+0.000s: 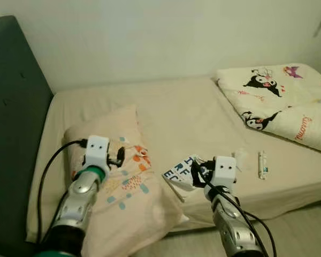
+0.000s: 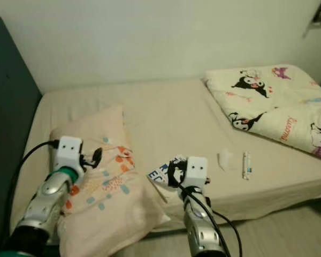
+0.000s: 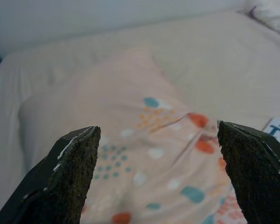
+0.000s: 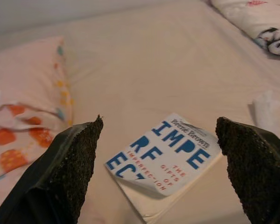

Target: Clean up the room

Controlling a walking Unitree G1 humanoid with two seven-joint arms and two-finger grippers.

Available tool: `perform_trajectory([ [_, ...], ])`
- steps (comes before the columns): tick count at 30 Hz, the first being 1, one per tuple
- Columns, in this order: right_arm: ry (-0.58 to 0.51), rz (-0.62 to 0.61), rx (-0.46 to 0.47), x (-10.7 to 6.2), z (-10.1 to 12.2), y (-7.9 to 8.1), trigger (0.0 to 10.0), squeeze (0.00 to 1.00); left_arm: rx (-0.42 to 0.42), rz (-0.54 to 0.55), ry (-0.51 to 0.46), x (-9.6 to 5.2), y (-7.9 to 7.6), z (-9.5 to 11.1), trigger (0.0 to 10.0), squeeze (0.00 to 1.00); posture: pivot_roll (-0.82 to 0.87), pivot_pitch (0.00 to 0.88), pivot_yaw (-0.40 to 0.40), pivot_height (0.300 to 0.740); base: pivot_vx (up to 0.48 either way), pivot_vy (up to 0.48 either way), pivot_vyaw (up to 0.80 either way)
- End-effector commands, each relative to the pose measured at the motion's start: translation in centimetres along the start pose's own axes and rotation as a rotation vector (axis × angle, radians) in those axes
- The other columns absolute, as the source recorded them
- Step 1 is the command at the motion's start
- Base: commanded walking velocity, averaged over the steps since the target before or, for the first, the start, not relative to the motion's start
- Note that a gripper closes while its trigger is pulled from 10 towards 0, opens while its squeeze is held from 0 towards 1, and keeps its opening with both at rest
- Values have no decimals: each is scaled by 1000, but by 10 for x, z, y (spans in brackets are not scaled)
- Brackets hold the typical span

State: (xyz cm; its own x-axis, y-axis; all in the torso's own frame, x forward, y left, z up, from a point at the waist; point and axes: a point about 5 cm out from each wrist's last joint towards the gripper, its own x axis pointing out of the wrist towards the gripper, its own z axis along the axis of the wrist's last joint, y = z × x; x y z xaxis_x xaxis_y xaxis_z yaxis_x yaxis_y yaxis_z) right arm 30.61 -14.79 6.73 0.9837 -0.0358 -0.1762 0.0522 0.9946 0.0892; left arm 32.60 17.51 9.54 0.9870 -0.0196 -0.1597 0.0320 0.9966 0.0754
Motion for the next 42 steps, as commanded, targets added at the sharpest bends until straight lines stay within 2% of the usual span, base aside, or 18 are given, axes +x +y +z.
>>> perform_trajectory([
  [1,43,11,25,1,-8,1,10000,0,31,-3,27,-8,5,-10,10000,0,62,5,36,740,0,0,0],
  [2,43,11,25,1,-8,1,10000,0,31,-3,27,-8,5,-10,10000,0,62,5,36,740,0,0,0],
  [4,60,11,52,3,-13,1,10000,0,15,21,43,-19,11,-20,10000,0,67,0,26,740,0,0,0],
  [6,73,2,78,4,-16,1,10000,0,8,50,40,-23,16,-21,10000,0,77,0,17,740,0,0,0],
  [15,84,-9,71,0,-22,0,10000,0,31,33,16,-19,13,-14,10000,0,79,0,11,740,0,0,0],
  [28,84,8,60,-3,-28,7,10000,0,53,5,45,-24,8,-22,10000,0,80,0,13,740,0,0,0],
  [42,86,29,62,-2,-29,11,10000,0,-25,40,32,-27,11,-23,10000,0,97,0,-1,740,0,0,0],
])
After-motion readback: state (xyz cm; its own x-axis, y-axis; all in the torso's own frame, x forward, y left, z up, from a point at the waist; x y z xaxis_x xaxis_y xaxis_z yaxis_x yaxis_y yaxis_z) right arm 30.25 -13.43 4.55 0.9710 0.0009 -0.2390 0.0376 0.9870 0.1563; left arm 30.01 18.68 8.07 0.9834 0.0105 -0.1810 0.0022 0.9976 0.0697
